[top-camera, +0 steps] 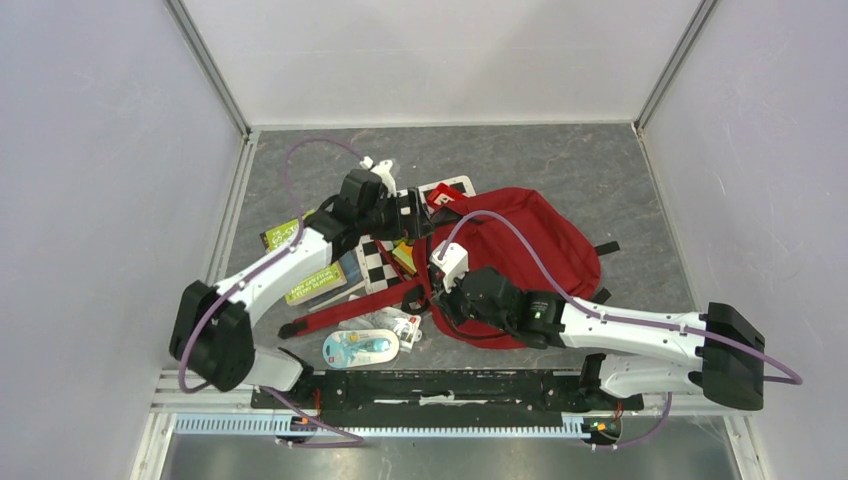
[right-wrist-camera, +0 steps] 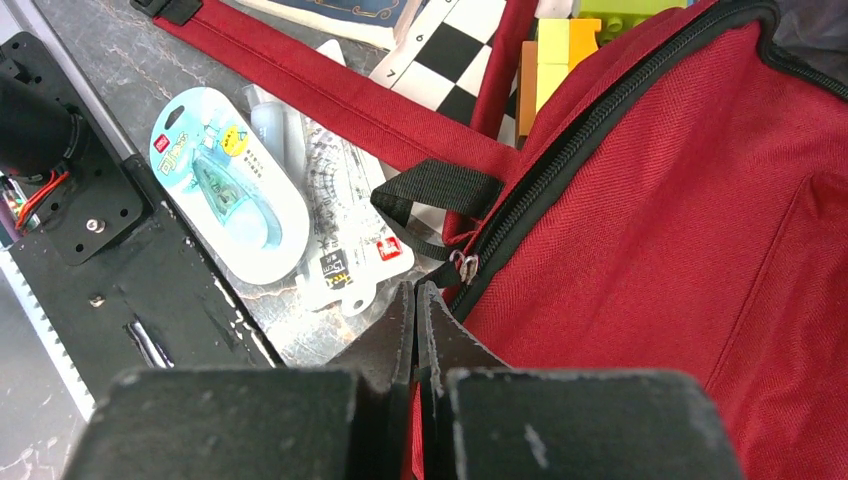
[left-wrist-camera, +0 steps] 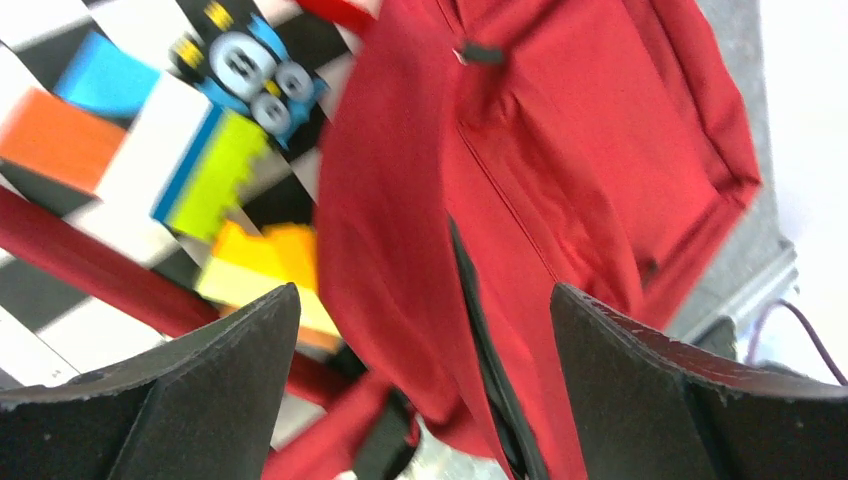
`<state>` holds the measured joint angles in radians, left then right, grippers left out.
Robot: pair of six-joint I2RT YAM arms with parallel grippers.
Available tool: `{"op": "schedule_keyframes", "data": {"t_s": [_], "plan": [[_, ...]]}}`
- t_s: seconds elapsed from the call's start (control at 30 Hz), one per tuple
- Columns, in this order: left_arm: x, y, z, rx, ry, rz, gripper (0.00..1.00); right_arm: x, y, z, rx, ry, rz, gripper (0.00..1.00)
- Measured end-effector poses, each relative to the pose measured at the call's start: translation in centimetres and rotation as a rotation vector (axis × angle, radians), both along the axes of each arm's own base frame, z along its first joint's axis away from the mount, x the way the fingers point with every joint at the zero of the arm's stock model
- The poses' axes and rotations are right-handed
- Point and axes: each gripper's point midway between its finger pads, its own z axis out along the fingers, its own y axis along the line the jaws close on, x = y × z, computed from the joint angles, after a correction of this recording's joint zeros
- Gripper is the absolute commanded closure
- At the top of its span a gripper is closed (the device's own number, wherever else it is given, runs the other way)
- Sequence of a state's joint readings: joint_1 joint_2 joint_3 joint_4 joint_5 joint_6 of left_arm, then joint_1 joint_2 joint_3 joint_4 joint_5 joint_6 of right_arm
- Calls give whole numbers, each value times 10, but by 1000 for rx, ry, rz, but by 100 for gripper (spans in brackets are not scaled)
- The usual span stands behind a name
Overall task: Pack the student bag
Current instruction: Unzip the student bag at the center of the board.
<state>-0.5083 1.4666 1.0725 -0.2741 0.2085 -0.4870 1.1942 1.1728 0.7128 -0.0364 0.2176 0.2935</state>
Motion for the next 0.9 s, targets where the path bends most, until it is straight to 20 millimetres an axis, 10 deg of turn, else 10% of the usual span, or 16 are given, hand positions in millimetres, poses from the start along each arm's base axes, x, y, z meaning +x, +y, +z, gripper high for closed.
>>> {"op": "schedule_keyframes", "data": {"t_s": [0.4, 0.53, 0.77, 0.9], "plan": [[-88, -17, -35, -239, 147, 49, 9, 0, 1, -1, -2, -1, 2, 100], [-96, -35, -39, -281, 181, 34, 28, -2, -1, -4, -12, 10, 4, 100], [-106, -62, -36, -339, 197, -4, 88, -5, -5, -12, -28, 34, -1, 100], [-105, -62, -36, -335, 192, 6, 98, -6, -10, -18, -57, 42, -5, 100]]}}
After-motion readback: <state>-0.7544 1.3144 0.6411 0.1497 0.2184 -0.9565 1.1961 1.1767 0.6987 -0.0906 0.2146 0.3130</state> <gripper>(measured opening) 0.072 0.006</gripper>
